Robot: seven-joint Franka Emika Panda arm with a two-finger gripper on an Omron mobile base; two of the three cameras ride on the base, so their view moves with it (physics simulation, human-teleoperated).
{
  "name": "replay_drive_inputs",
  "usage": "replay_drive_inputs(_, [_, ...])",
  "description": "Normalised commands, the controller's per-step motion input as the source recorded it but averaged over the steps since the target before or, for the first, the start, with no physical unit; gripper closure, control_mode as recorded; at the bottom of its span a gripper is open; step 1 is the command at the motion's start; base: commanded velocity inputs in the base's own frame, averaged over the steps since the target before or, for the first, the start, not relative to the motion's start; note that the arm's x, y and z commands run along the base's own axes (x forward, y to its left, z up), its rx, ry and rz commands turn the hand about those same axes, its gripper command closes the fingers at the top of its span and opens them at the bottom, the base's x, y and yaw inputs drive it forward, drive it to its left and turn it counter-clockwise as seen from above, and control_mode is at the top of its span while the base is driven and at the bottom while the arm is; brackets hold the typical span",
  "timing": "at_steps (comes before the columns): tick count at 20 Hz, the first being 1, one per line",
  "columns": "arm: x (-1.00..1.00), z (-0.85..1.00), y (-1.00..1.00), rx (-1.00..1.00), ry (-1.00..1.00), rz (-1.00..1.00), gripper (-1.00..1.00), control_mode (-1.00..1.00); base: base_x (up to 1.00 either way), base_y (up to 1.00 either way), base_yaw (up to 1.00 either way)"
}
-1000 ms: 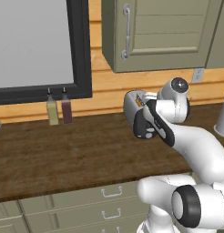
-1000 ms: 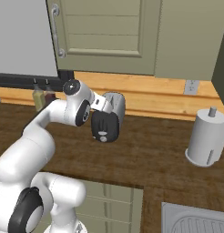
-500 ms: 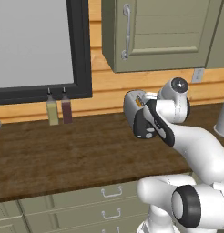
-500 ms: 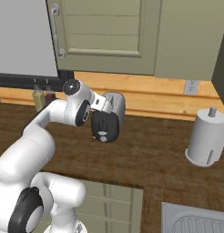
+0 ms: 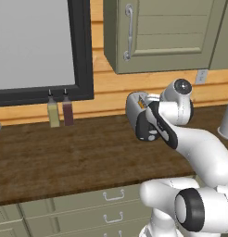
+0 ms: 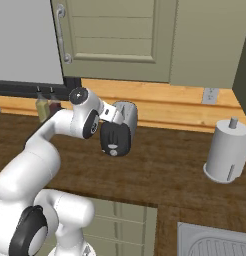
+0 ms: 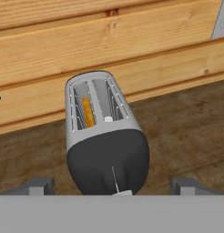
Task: Start the toaster. Once the lever pops up, take the bread to the plate on the dining counter.
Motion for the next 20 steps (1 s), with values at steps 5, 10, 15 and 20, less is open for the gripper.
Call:
replay_drive_inputs(5, [0.00, 0.00, 0.00, 0.00, 0.00, 0.00, -1.00, -1.00, 0.00, 0.00, 0.00])
replay_drive_inputs(10, [0.00, 0.00, 0.00, 0.00, 0.00, 0.00, -1.00, -1.00, 0.00, 0.00, 0.00])
replay_drive_inputs(15, [0.00, 0.00, 0.00, 0.00, 0.00, 0.00, -1.00, -1.00, 0.00, 0.00, 0.00])
replay_drive_inputs(20, [0.00, 0.00, 0.00, 0.00, 0.00, 0.00, -1.00, -1.00, 0.00, 0.00, 0.00])
